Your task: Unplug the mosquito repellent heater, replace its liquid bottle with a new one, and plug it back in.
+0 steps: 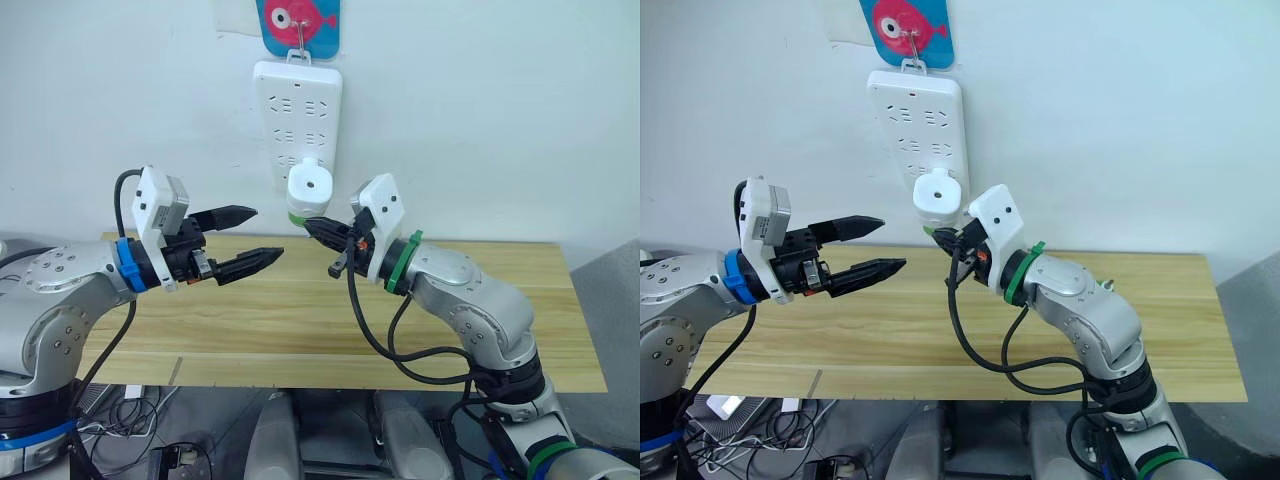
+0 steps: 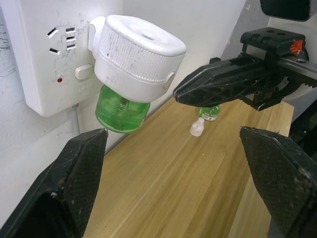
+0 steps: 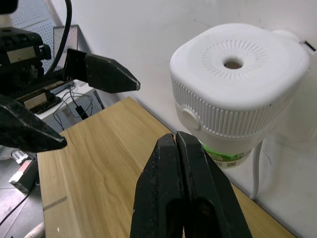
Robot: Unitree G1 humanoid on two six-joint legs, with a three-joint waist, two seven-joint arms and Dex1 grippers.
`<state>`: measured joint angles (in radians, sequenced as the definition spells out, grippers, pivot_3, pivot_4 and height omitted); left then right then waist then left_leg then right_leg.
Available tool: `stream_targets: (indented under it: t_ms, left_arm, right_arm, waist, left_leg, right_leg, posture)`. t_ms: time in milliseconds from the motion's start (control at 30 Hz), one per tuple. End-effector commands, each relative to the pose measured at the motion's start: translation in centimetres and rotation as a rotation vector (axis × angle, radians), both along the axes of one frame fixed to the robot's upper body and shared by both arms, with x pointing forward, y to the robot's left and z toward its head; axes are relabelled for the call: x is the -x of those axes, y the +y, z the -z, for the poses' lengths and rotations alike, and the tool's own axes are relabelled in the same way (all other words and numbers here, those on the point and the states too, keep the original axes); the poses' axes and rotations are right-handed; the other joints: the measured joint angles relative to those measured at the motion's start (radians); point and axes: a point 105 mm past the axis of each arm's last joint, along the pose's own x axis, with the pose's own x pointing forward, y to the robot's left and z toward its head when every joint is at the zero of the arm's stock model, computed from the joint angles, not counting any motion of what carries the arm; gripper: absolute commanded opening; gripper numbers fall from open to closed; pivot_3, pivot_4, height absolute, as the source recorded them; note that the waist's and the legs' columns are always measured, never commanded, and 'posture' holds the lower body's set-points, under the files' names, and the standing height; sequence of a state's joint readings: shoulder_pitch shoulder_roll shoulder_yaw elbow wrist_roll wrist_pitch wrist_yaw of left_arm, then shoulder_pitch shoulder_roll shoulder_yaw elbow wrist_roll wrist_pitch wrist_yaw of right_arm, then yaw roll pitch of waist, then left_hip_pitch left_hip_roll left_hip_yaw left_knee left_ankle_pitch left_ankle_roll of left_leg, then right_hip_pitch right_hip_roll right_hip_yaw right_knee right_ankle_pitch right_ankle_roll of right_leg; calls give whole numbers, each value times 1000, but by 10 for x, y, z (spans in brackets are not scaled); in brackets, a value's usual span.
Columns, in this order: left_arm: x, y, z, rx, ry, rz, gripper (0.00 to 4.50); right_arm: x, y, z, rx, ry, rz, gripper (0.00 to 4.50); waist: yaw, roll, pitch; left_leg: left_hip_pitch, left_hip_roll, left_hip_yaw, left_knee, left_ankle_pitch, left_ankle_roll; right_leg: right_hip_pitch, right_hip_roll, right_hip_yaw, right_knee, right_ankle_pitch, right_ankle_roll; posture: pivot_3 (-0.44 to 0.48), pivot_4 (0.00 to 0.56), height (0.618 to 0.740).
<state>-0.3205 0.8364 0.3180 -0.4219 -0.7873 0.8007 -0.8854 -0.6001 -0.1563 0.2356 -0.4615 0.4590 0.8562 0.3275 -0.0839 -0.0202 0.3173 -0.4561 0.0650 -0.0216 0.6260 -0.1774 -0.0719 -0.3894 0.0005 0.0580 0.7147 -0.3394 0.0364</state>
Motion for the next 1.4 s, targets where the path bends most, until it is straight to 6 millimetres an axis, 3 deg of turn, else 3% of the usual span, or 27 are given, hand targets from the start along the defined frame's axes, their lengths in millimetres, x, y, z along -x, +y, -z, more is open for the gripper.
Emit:
stream_targets:
  t_ms: [33, 533, 833, 933, 1033, 1233, 1400]
  left_arm:
    - [3, 0, -7, -10, -36, 10, 4500]
    - [1, -3, -6, -9, -35, 21, 4500]
    - [-1, 0, -3, -12, -30, 16, 4500]
    - [-3, 4, 1, -18, -21, -3, 4500]
    - [-9, 15, 10, -55, -5, -73, 4500]
    - [-23, 53, 37, -204, 41, -224, 4500]
    - [-32, 101, 63, -322, 75, -343, 4500]
  right_arm:
    - [0, -2, -18, -52, -68, 23, 42]
    - [-25, -23, -24, -92, -67, 229, 42]
    - [26, -4, -9, -35, -13, -93, 42]
    - [36, -12, -5, -1, -7, -137, 42]
    - [36, -35, 7, 53, 10, -108, 42]
    - [21, -117, 26, 201, 14, 88, 1998]
    - [13, -191, 36, 300, 30, 238, 3720]
  waist:
    - [0, 0, 0]
    - [-1, 0, 0]
    - [1, 0, 0]
    - [-2, 0, 0]
    - [0, 0, 0]
    - [2, -1, -1]
    - [1, -2, -3]
  left_leg:
    - [0, 0, 0, 0, 0, 0]
    - [1, 0, -1, 1, 1, -2]
    - [2, 0, -1, 0, 3, -3]
    - [2, 0, -1, -2, 3, -3]
    - [2, 0, -1, -5, 2, -3]
    - [2, -1, 0, -6, 2, -3]
    - [3, -1, 1, -6, 2, -3]
  right_leg:
    - [0, 0, 0, 0, 0, 0]
    - [0, 0, 0, 4, 1, -1]
    - [1, 0, 0, 3, 2, -1]
    - [0, 0, 0, 1, 1, -2]
    - [0, 1, -1, -1, 0, -2]
    - [0, 0, -1, -2, -1, -2]
    - [0, 0, 0, -1, -1, -2]
  posture:
    - [-103, 293, 740]
    - [-116, 290, 740]
    - [-116, 286, 740]
    - [-111, 281, 740]
    - [-108, 278, 740]
    - [-100, 251, 740]
    - [-114, 232, 740]
